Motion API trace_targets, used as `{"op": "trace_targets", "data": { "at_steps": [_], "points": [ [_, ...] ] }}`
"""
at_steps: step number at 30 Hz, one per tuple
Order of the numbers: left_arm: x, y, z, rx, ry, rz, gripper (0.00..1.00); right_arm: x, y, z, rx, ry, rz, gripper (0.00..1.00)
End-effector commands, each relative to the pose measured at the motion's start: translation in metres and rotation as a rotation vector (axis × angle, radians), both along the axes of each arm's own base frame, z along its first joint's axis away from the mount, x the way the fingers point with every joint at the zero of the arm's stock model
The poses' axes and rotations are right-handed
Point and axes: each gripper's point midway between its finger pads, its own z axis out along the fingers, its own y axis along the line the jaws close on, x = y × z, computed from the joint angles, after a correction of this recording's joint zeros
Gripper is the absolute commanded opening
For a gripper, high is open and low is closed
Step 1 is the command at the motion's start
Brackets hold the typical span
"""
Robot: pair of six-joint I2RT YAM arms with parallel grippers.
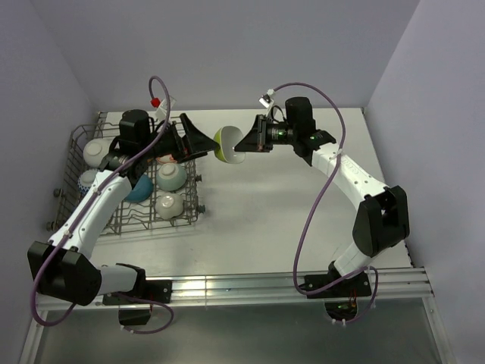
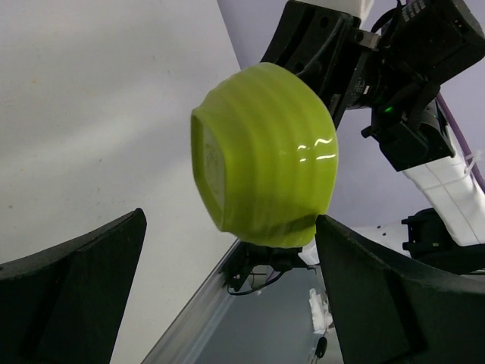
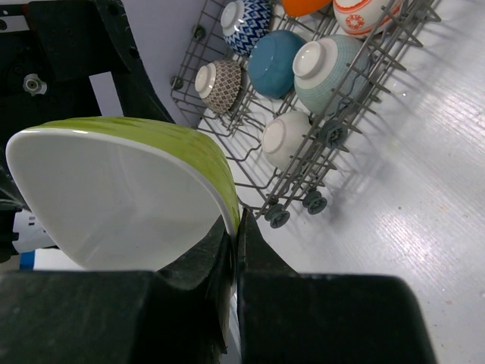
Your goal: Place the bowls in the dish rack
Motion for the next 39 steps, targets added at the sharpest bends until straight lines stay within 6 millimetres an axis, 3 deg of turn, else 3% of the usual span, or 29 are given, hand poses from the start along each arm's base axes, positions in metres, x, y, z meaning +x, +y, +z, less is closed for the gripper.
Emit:
{"op": "trace_targets", "data": {
  "at_steps": [1, 18, 23, 25, 32, 34, 35, 36, 37, 39],
  "points": [
    [-0.005, -0.007, 0.03, -0.057, -0.081, -0.013, 1.0, -0.004, 0.009, 0.014, 0.026, -0.056, 0.025, 0.0],
    [-0.014, -0.026, 0.035, -0.059, -0.097, -0.065, 0.75, -0.001, 0.013, 0.0, -0.003, -0.025, 0.013, 0.0],
    [-0.013, -0.029, 0.033, -0.038, -0.099, -0.059, 0.75, -0.002, 0.015, -0.004, -0.016, -0.027, 0.017, 0.0],
    [-0.012, -0.029, 0.032, -0.035, -0.096, -0.056, 0.71, -0.003, 0.016, -0.004, -0.02, -0.027, 0.019, 0.0],
    [-0.011, -0.027, 0.029, -0.019, -0.095, -0.043, 0.42, -0.004, 0.018, -0.007, -0.027, -0.026, 0.027, 0.0],
    [-0.012, -0.027, 0.029, -0.02, -0.096, -0.047, 0.18, -0.003, 0.019, -0.007, -0.027, -0.024, 0.031, 0.0],
    [-0.011, -0.027, 0.027, -0.014, -0.09, -0.04, 0.0, -0.004, 0.019, -0.005, -0.025, -0.029, 0.037, 0.02],
    [-0.011, -0.025, 0.027, -0.008, -0.089, -0.031, 0.0, -0.003, 0.02, -0.007, -0.029, -0.022, 0.04, 0.11],
    [-0.01, -0.023, 0.025, -0.002, -0.079, -0.017, 0.0, -0.003, 0.021, -0.008, -0.031, -0.018, 0.04, 0.3],
    [-0.006, -0.015, 0.023, 0.007, -0.076, 0.018, 0.0, -0.001, 0.02, -0.004, -0.03, -0.028, 0.035, 0.5]
  ]
}}
